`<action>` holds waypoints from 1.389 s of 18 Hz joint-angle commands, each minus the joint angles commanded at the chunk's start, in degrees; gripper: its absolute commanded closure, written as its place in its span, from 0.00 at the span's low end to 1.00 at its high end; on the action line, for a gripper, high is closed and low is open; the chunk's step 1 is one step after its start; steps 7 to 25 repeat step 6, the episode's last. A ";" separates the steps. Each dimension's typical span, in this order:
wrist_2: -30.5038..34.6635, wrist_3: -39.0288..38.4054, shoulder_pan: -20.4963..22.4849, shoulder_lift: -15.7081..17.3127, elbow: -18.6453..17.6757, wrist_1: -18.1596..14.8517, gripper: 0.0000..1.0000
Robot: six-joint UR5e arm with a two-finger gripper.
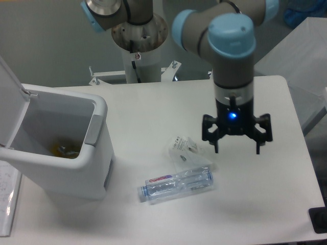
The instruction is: Open the trash can
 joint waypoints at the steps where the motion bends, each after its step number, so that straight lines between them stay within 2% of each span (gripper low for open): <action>1: 0.44 0.80 0.27 0.17 -0.18 -0.87 0.00; 3: 0.62 0.90 0.88 0.35 0.00 -2.02 0.00; 25: 0.97 0.90 0.71 -0.27 0.00 -1.85 0.00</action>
